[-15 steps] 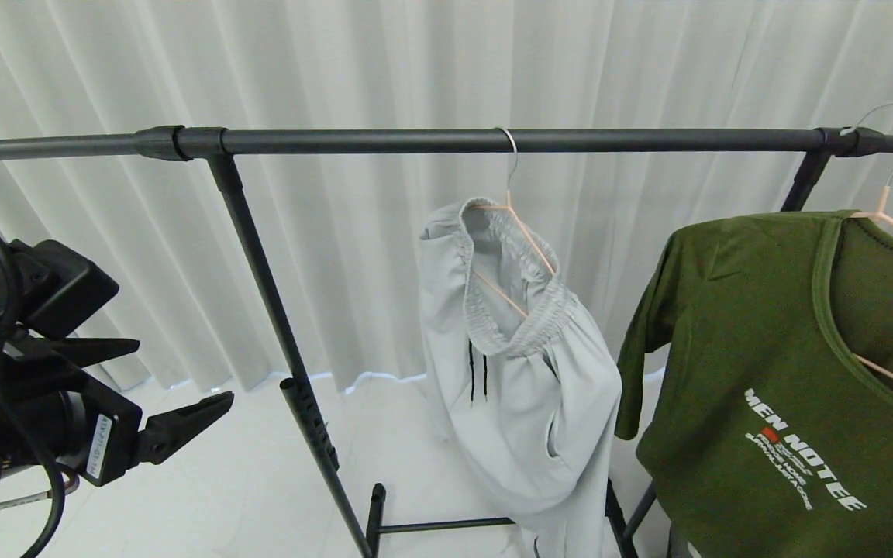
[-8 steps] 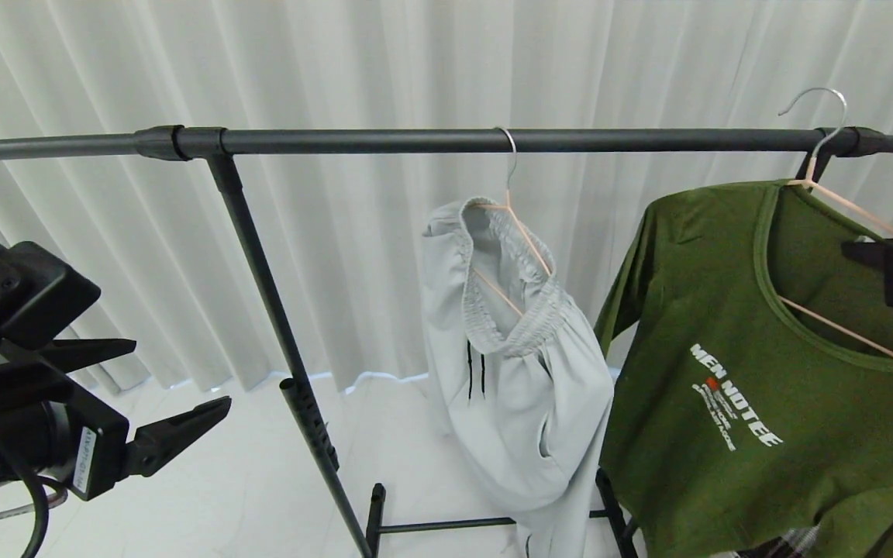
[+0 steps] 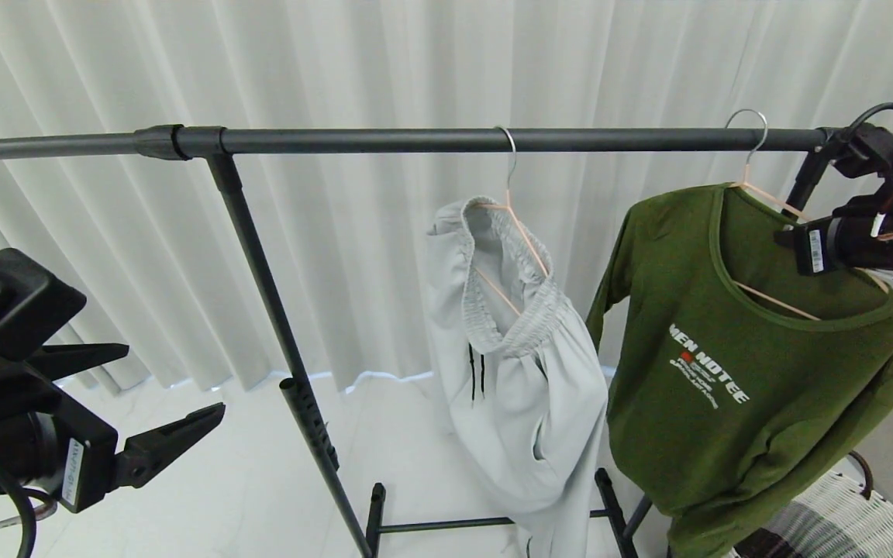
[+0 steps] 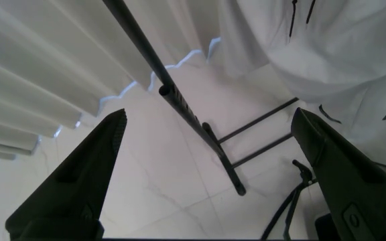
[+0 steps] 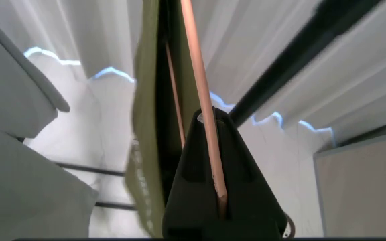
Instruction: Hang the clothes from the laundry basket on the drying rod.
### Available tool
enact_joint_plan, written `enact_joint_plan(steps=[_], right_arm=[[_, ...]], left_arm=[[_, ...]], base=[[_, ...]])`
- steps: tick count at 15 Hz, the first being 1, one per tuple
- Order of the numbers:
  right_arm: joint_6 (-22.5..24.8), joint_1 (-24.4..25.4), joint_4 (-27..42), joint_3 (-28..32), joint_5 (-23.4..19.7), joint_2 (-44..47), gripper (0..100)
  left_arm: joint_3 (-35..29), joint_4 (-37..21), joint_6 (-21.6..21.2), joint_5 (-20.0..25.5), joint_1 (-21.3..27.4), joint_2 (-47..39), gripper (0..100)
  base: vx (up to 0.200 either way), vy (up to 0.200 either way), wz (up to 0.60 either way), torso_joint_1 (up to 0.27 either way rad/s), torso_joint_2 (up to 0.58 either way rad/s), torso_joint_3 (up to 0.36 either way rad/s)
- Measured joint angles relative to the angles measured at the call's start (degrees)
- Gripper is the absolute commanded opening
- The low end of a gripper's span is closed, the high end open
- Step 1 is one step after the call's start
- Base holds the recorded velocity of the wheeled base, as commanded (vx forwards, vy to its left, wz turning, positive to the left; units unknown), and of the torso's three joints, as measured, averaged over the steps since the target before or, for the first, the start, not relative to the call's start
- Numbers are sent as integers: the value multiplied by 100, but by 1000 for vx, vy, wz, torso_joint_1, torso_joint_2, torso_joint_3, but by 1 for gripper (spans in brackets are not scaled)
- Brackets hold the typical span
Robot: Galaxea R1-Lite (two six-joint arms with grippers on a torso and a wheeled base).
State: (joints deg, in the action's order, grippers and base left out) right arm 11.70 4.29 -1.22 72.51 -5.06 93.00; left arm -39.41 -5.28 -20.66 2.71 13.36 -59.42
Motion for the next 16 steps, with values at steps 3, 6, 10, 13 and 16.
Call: enact_joint_plan(steps=[3,6,10,13,16], right_arm=[[-2,-7,0,0,22,146,0],[-11,-7,-4,9,24,193,100],[-200,33,-39,-226,35,-83,100],[-249,119,-463,-1052,30,-822,100],[-251,129,-839,-2100,27,-1886,100]], left_arm=[[5,0,0,0,6,7,100],[5,0,0,2,37,10,100],[24,2,61,-101,-68,32,100],[268,2,83,-425,-276,206,100],[656,148,96,-862,-433,528,100]], base=[[0,0,0,0,0,0],[0,0,0,0,0,0],[0,0,0,0,0,0],[-67,0,0,-1,1,1],[-200,0,0,7,4,-2]])
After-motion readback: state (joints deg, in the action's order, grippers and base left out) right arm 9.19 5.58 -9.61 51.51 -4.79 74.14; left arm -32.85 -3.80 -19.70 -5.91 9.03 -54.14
